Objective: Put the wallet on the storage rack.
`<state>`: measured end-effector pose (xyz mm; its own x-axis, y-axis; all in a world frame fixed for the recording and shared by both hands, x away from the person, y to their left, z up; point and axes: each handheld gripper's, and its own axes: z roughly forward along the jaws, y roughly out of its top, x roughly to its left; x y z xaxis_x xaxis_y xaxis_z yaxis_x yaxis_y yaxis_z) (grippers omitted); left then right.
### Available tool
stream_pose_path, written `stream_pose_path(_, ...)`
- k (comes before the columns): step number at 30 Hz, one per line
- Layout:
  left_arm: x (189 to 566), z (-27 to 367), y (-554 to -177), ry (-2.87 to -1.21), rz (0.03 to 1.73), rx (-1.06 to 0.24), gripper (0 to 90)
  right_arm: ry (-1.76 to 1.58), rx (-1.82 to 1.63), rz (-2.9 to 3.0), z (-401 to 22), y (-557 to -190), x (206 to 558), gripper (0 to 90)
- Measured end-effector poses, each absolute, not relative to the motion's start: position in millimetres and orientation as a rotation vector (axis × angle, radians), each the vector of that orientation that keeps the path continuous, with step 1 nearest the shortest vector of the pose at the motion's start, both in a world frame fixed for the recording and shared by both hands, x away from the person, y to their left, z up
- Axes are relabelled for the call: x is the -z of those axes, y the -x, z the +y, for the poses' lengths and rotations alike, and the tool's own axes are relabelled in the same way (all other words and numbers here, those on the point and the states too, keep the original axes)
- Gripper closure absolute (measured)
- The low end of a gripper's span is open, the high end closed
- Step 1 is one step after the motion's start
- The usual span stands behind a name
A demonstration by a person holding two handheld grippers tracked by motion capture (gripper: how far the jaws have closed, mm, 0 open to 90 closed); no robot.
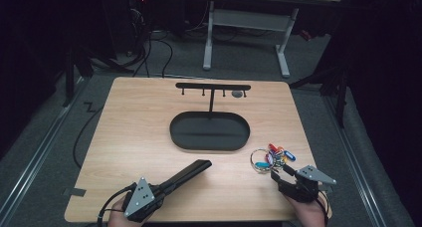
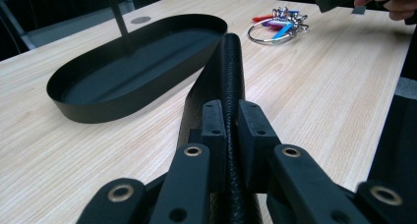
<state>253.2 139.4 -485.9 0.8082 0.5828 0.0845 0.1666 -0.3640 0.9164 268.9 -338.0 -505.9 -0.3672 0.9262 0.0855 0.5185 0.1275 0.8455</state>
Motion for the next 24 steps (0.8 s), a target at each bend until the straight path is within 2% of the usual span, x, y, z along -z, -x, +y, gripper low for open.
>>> stream_pose_path(13, 487, 162, -272, -1.824, 0.682, -0.424, 82.7, -1.402, -1.185, 1.946, -338, -269, 506, 41.8)
stream_pose_path(19, 488, 171, -282, -1.798, 0.713, -0.472, 81.6, -1.424, -1.207, 1.955, -338, -269, 507, 41.4)
stream_pose_path(24, 490, 177, -289, -1.785, 0.734, -0.444, 80.6, -1.417, -1.208, 1.964, -336, -267, 508, 41.3)
